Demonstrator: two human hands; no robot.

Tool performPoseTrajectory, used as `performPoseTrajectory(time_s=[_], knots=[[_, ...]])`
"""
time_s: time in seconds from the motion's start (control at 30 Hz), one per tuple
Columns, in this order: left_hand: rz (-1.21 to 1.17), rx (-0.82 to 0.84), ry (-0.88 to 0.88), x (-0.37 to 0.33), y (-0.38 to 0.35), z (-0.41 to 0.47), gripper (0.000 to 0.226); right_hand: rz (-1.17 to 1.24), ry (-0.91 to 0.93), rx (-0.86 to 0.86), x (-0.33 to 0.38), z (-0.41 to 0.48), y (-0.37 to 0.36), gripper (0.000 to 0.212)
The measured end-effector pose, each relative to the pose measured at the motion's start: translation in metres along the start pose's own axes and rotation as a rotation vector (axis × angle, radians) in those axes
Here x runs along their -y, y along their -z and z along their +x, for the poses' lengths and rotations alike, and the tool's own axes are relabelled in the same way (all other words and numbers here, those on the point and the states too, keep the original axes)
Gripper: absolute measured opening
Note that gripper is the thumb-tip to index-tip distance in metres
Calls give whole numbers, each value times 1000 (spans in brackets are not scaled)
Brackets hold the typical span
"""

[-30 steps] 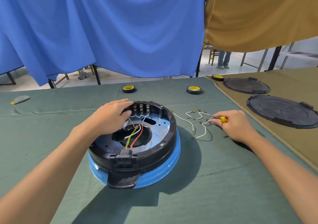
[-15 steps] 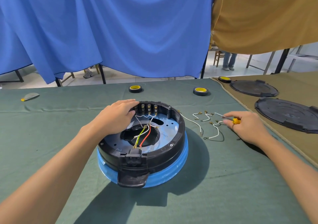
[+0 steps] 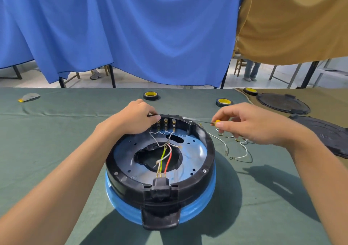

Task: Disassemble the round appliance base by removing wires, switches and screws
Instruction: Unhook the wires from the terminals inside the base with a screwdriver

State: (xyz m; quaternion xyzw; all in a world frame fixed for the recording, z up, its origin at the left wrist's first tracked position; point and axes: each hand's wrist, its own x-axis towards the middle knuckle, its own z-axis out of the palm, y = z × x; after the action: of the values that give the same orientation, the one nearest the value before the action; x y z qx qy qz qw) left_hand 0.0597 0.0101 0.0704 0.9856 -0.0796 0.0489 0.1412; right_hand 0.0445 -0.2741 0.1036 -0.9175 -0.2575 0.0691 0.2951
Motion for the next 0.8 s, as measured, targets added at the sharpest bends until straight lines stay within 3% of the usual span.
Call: performPoseTrajectory(time_s=[0.2, 0.5, 0.8], knots=[[-161, -80, -61, 5, -8, -1, 31, -286, 2, 2, 24, 30, -4, 7], [-251, -36, -98, 14, -12, 4, 28, -323, 70, -137, 24, 45, -25, 12], [-192, 9, -148, 12, -12, 9, 35, -336, 129, -151, 17, 43, -28, 11]])
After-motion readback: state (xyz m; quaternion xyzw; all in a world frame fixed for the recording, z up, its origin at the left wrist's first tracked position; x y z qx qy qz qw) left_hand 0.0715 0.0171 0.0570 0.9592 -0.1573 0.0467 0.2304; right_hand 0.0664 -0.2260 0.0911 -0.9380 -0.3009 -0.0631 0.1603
